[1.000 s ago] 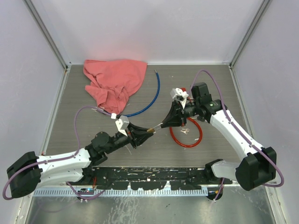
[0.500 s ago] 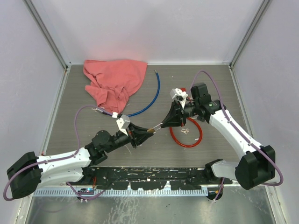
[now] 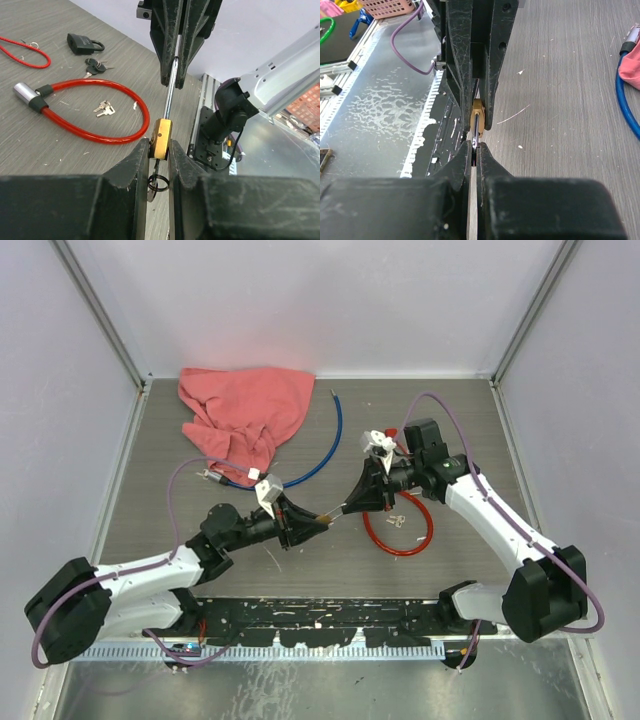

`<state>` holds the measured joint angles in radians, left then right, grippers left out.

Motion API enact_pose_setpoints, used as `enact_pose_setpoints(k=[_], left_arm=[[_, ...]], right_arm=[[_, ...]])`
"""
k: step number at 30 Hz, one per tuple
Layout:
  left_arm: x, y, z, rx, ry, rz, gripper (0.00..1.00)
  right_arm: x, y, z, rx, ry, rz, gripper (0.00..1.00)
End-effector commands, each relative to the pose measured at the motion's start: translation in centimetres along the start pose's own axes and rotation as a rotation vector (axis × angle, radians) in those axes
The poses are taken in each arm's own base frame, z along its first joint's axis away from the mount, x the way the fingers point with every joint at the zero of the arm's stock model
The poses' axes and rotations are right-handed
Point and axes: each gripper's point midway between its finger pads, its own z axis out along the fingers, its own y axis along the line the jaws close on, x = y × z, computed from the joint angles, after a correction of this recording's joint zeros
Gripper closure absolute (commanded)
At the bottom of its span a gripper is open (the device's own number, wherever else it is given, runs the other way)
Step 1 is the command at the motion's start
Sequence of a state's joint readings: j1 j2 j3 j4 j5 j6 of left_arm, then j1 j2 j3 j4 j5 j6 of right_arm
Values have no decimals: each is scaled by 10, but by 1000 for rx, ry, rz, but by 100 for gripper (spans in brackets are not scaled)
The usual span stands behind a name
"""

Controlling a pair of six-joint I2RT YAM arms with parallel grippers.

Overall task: Lock with the key
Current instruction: Lock the lock.

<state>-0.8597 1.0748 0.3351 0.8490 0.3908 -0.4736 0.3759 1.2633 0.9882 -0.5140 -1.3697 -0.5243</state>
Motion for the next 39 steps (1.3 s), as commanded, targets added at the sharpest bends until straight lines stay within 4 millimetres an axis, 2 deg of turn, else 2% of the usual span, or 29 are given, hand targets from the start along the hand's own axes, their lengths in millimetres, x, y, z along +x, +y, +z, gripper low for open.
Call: enact_pose_setpoints(k=[1,8,12,22,25,31,35,39], left_arm=[[-87,-39,7,154,-241,91,100],[-102,-44,6,192,-233,105,100],[-102,-40,13,194,-230,99,100],[-129,-24,19,194,-229,113,100],[-124,-17,19,165,-206,111,100],[-95,2,15,89,-147,38,98],[-79,8,8,61,-143,-31,95],[-73,8,2,51,-166,-105,88]], right_arm=[[3,9,13,-59,12,-11,99],[6,10,16,-66,17,-24,99],[11,16,23,-104,21,-30,99],[29,14,42,-134,81,-13,99],[28,10,40,-107,96,-30,99],[22,-1,30,-50,91,-40,99],[18,-3,26,-33,82,-47,99],[16,-4,24,-25,77,-48,99]])
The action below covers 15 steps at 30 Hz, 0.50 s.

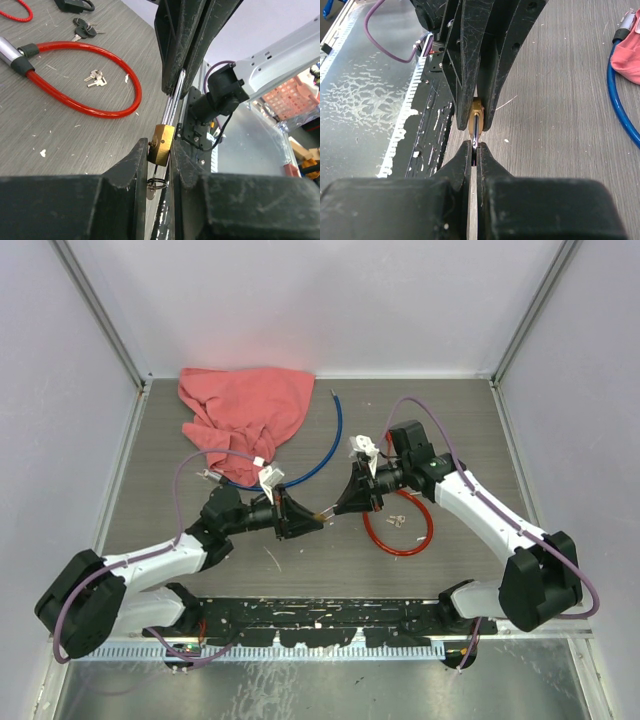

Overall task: Lock with the key
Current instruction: Lock the lock.

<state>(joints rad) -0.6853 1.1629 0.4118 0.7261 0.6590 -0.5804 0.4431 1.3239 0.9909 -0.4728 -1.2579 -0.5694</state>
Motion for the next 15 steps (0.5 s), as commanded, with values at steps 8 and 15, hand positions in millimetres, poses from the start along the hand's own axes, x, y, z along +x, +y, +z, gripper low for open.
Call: enact_pose_setpoints(k=[8,15], left_arm=[[-71,-30,-7,52,-306,-46,75],[-72,-33,-14,43,-327,-76,42]], right_arm=[[-6,12,0,-47,-24,10,99],[-12,6,-14,-7,-65,20,99]])
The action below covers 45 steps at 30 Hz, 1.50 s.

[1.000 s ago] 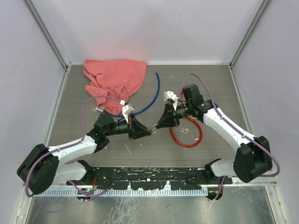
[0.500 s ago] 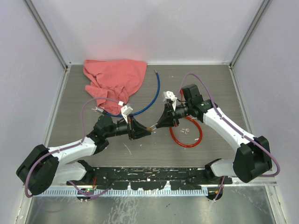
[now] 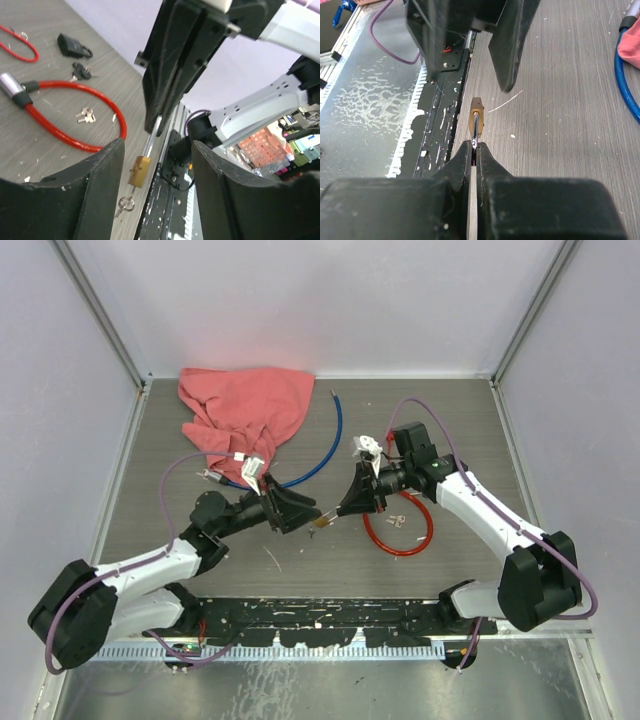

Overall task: Lock with the key
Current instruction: Lock the lock.

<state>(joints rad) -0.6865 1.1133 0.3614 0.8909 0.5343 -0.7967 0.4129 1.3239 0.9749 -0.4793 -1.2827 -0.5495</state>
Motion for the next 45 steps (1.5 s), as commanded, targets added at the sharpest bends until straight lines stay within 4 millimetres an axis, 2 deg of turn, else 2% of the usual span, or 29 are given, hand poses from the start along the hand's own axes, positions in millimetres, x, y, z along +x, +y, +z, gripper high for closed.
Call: enact_pose_setpoints(k=[1,5,9,15,20,24,32,38,45], left_arm=[[-36,-25,-3,54,-145,39,38],[-37,-16,-13,-16,-170,35,28],[-32,2,-25,-125,-197,7,18],[-25,20,-44,-230,-238,-36,9],[-19,36,-54,-325,-253,-105,9],[-16,41,-53,-379,-223,-176,10],[-15,26,-40,-323,-170,-208,12],[-10,17,-34,-311,-155,-181,19],[3,11,-27,-421,-101,-49,24]], right_arm=[[-17,6,-10,-8,-54,-28,99],[-18,6,-14,3,-62,-32,99],[-21,5,-18,15,-71,-37,99],[-23,3,-24,32,-83,-38,99],[-23,1,-26,42,-87,-34,99],[-24,0,-26,44,-87,-34,99],[-23,-1,-27,50,-86,-30,99],[-22,-2,-27,52,-85,-28,99],[-23,-3,-29,58,-89,-30,99]])
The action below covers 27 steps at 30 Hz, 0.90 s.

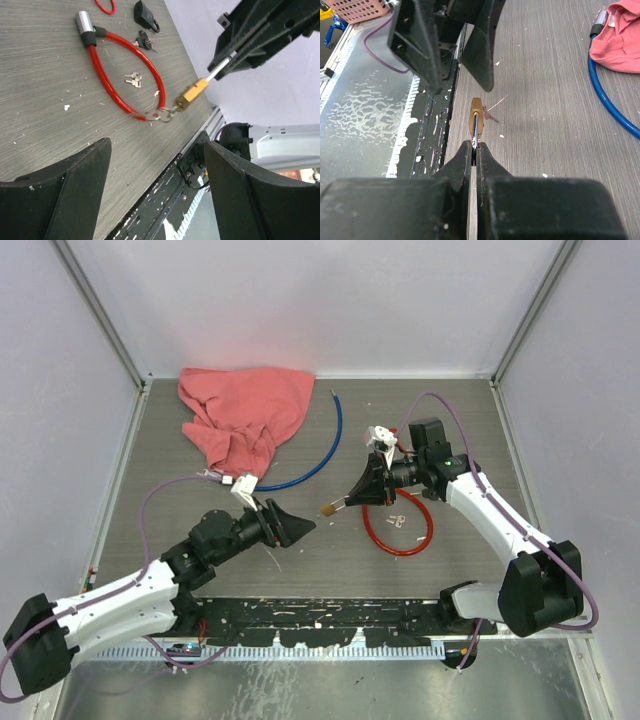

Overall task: Lock with the key
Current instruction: Lock the lock.

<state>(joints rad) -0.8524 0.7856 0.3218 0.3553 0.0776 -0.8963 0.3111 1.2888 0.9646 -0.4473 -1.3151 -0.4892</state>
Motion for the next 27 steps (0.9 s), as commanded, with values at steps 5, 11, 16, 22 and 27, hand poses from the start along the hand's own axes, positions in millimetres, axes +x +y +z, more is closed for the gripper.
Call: enact_pose_setpoints(k=[5,11,16,22,27], left_arm=[[-9,3,0,-229,-67,269,25],[-5,11,3,-254,-64,316,23],[-3,10,-1,-148,-134,322,6],[1,1,-13,-30,-177,284,2],[12,-7,-10,2,-82,379,2]], right_arm=[[-12,7,-4,-16,-33,-51,99],[-13,7,-4,-14,-33,-52,99],[-13,7,-4,-14,-34,-55,99],[-13,7,-4,-13,-34,-55,99],[-12,6,-4,-13,-33,-50,99]])
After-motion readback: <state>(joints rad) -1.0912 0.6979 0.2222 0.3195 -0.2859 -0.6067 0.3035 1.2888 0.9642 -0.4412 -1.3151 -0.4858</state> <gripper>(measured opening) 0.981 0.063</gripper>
